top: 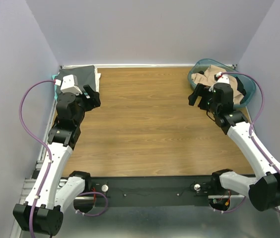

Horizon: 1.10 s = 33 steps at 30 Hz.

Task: Fold and stack the t-shirts
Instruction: Grab the tshirt from the pile

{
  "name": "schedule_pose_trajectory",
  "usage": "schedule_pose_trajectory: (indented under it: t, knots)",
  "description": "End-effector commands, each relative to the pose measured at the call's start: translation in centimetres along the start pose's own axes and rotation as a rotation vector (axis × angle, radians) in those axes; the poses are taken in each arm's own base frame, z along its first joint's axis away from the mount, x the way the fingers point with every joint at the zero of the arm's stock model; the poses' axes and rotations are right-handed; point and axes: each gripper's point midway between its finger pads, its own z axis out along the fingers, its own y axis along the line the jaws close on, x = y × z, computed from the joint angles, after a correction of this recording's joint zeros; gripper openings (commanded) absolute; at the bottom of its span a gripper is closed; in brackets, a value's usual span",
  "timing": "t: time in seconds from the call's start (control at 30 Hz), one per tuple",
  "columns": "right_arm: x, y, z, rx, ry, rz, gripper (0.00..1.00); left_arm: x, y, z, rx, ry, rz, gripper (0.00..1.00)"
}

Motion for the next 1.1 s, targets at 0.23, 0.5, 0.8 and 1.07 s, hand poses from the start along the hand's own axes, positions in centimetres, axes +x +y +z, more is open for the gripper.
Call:
schedule_pose_trajectory:
  t: [0.23, 0.5, 0.8, 1.07]
  knots:
    - [-1.4, -1.1, -0.3, 0.087, 0.007, -0.027, 1.0, -1.7, -0.5, -0.6, -0.006, -0.025, -0.074, 0.81]
    - [-6.0, -0.4, -2.3, 0.108, -0.063, -0.014, 1.0, -1.5, -1.8, -0.5, 0.039, 0.034, -0.098, 0.8]
    - [-5.4, -6.3, 1.8, 0.408, 0.04, -0.074, 1.0, -2.7, -2.5, -0.6, 0.069, 0.025, -0.056, 0.8]
    - [-4.6, -11.7, 9.9, 0.487, 0.168, 0.02, 1.0, -2.5, -2.6, -1.6, 0.083, 0.028, -0.073, 0.8]
